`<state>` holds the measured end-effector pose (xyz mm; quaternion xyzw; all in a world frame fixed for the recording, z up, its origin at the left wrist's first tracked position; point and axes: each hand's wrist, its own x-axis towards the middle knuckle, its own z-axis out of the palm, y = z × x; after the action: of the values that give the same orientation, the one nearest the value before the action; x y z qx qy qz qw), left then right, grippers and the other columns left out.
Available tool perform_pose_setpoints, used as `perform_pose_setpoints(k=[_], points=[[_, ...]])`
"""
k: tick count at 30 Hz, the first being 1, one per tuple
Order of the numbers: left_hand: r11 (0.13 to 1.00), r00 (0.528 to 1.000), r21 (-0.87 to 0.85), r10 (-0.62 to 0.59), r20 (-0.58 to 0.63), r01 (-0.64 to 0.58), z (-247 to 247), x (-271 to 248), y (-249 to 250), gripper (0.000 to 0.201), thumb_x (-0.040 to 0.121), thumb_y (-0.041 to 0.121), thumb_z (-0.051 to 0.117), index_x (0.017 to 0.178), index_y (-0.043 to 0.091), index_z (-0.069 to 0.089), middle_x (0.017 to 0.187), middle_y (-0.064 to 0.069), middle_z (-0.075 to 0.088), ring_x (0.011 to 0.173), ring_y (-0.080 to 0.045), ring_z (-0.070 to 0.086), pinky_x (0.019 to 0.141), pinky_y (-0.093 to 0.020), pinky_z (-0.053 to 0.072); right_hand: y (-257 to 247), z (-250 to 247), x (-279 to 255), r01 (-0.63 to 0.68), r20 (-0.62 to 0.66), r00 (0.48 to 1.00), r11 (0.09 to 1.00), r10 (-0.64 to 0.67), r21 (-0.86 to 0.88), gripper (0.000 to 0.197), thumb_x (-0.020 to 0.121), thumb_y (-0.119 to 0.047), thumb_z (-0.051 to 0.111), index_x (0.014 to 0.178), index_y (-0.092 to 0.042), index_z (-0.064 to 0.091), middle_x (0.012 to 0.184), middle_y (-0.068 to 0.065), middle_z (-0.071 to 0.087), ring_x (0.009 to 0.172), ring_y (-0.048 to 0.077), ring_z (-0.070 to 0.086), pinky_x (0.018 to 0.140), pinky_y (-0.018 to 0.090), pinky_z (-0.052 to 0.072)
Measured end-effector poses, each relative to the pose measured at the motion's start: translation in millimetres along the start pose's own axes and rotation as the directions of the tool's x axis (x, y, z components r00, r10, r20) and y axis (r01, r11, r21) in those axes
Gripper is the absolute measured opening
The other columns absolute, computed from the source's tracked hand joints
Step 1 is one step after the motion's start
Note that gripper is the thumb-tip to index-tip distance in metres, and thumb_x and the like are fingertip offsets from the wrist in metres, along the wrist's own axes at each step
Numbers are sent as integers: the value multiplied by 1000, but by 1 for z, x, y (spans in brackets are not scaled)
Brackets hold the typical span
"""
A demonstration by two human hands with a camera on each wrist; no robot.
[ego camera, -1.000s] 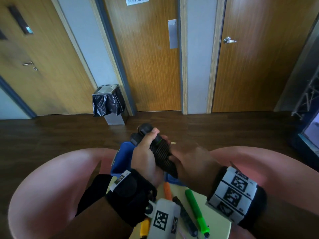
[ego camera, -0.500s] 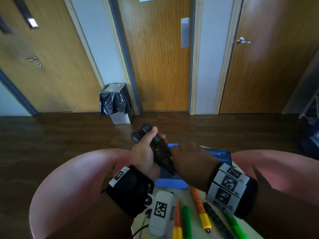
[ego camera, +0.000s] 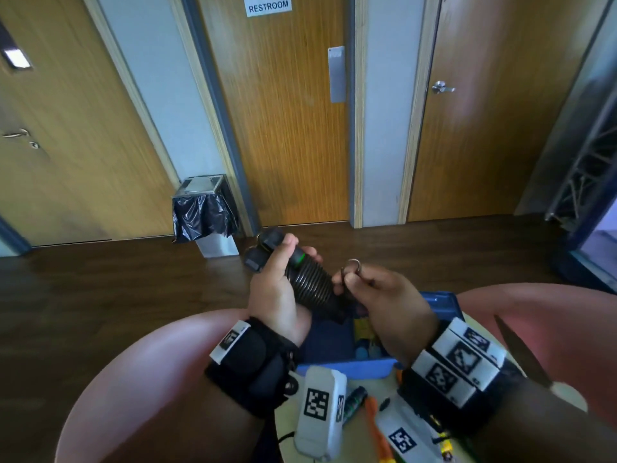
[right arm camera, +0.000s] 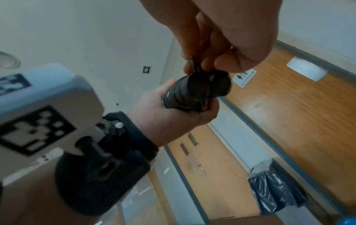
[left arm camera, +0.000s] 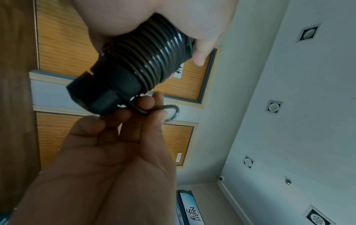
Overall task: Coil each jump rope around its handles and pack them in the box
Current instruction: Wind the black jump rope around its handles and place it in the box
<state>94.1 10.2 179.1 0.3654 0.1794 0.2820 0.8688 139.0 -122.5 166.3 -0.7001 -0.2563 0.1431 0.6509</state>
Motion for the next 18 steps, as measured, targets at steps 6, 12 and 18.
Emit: perform_pose_setpoints(k=[6,12,18], points=[[1000,998,16,-26,50,25,-3,0,3,16,76,29,77,82,17,69,81,-12,64,76,-27,60,81,-48,43,-14,2,2,-83,-106,991,996,85,23,19,93,-7,64,109,-16,62,70,4,73,59,9,61,55,19,48],[1000,995,1,-12,102,12,7,-9,8,12,71,28,73,65,18,73,76,-12,64,66,-23,62,67,-34,52,-18,3,-11,235,6,962,815,-273,-530,14,95,-15,59,101,-15,72,83,-2,71,80,13,62,74,29,47],[1000,996,14,10,94,-11,10,-14,14,22,70,29,73,84,14,66,77,-11,64,71,-23,63,67,-33,54,-16,2,-15,467,72,840,650,-537,-599,26,92,-22,58,106,-7,74,85,4,72,79,21,64,73,31,45]])
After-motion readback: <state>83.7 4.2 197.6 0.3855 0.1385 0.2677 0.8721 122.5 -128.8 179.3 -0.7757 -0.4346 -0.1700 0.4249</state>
